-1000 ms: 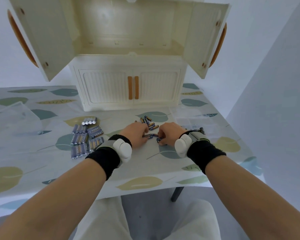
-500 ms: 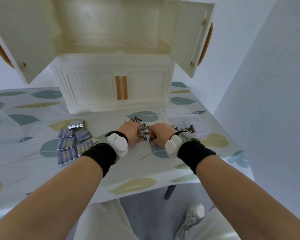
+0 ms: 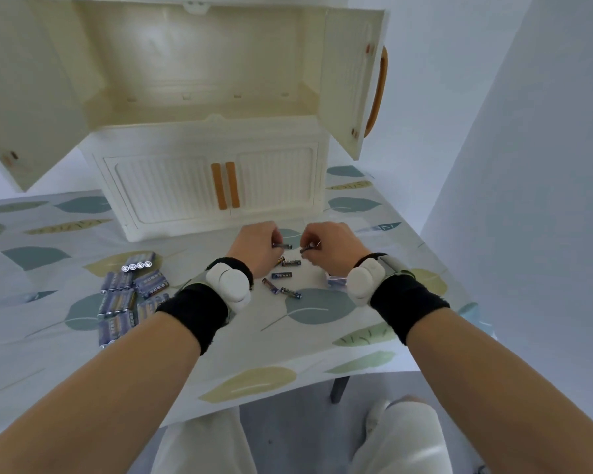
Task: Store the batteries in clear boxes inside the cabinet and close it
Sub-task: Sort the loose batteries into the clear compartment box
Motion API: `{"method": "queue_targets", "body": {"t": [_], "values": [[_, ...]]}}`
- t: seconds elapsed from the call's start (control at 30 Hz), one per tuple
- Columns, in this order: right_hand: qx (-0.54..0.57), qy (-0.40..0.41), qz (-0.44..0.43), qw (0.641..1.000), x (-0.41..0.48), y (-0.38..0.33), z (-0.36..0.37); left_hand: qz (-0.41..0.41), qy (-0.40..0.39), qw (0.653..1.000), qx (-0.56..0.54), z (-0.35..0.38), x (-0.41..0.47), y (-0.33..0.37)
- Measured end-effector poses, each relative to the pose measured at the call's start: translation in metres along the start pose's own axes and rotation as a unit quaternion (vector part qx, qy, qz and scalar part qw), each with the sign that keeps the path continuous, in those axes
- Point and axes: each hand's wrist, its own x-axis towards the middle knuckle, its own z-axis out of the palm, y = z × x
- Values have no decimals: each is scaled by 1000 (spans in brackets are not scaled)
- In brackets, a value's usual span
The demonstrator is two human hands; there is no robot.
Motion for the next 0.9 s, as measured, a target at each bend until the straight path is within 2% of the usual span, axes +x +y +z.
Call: {"method": "queue_targets", "body": {"t": [0.17,0.37,0.47,0.57,0.9], "values": [[33,71,73,994,-3,41,-26,35,26,997,-61,16,20,46],[5,75,117,990,-9,83,-30,57,4,998,-31,40,39,78],[11,43,121,992,-8,91,-25,54,-29,998,18,49,46,79],[18,28,118,992,-6,92,-25,45,-49,998,19,52,49,75],[14,45,79,996,14,68,-29,44,-29,998,40,35,49,45]]}}
